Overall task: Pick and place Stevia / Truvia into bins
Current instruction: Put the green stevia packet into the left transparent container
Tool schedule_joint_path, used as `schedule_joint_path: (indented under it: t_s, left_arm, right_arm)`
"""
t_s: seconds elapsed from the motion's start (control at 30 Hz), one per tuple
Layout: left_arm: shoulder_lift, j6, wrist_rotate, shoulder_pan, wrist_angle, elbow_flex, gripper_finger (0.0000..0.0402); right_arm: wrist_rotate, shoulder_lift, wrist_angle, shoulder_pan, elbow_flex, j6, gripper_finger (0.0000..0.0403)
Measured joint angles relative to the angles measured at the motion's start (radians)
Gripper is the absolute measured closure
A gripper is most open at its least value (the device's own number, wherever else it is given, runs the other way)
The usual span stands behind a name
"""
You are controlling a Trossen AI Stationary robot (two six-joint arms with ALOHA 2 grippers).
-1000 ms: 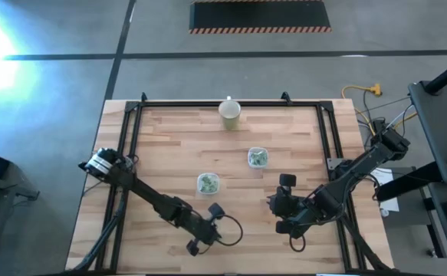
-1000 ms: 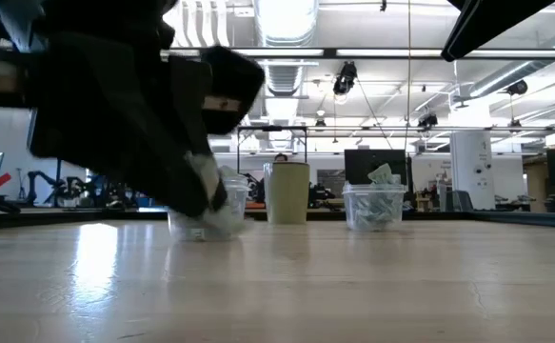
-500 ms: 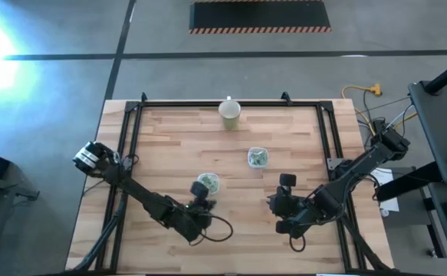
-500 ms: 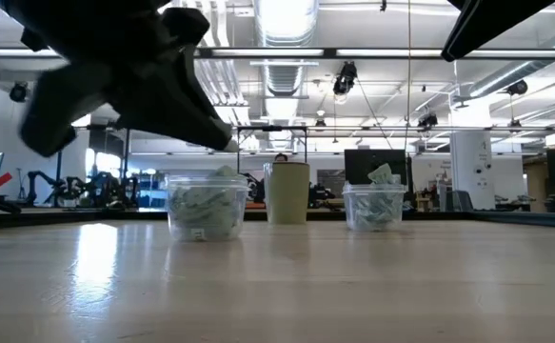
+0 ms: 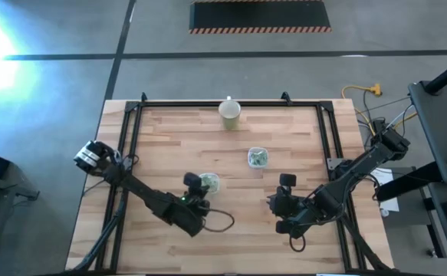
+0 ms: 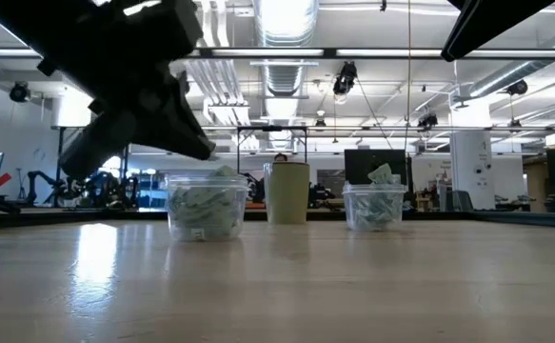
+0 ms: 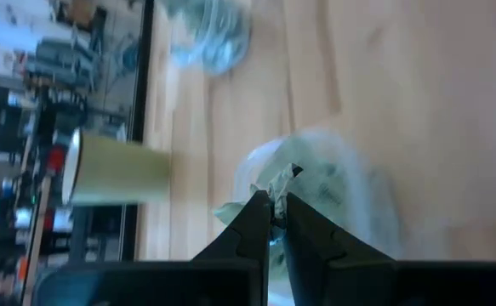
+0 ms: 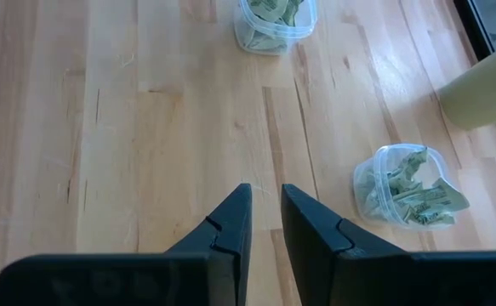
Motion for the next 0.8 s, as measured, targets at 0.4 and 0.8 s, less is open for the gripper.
schedule_joint_path:
  t_s: [0.4,0.8]
  left_arm:
    - [0.000,-0.079,0.005,0.031,-0.068,-0.003,0.0391]
    - [0.000,-0.104,0.012,0.031,-0.074,-0.003,0.0273]
  right_arm:
    - [0.000,0.000,0.000,0.000,0.000,0.000,0.0346]
    - [0.000,0.000,0.001,0.000,0.000,0.000,0.0346]
